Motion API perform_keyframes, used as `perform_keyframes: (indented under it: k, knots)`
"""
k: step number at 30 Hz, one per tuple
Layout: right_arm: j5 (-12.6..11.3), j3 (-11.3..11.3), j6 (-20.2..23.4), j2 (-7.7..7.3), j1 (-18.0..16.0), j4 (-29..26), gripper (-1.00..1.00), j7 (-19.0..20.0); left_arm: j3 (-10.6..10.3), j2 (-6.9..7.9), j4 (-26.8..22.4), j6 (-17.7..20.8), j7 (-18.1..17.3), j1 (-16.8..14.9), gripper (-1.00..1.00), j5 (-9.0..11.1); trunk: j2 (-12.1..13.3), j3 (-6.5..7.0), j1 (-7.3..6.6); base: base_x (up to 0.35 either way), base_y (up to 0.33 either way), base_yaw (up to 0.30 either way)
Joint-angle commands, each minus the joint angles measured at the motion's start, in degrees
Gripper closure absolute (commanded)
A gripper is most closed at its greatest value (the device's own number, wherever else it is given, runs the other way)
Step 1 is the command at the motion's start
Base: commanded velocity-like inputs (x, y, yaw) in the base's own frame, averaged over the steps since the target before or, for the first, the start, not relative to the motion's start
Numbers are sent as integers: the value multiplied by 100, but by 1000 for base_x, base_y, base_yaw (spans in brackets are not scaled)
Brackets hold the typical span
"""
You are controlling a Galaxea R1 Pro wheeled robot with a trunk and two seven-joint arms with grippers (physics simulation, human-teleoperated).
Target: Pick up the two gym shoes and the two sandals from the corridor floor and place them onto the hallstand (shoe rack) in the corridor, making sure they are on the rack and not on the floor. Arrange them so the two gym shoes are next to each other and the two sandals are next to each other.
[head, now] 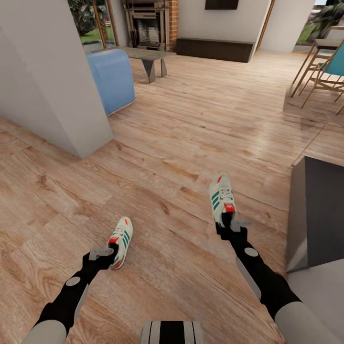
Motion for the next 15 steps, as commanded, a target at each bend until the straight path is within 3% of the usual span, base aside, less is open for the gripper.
perform_keyframes:
  k: [1,4,7,8,15]
  knots:
    - [-46,31,28,-7,-3,-66,100,-55,39,-8,1,-29,-41,-3,-100,-61,-1,-4,-1,0,0,8]
    - [-48,26,191,14,-9,-560,100,-60,38,-12,-3,-29,-41,15,-100,-69,-1,-5,-1,0,0,3]
    - [-49,-111,1141,21,-21,-1577,100,-67,14,-15,-6,-29,-41,20,-100,-78,-1,-5,-1,0,0,0]
    - [-62,-676,2069,27,-28,-2492,100,-59,4,-23,-9,-28,-41,18,-100,-74,-3,-27,2,0,0,0]
    - [-61,-825,2235,37,-12,-2634,100,-54,50,-12,-199,-21,-33,13,-100,-63,-8,-121,12,0,0,6]
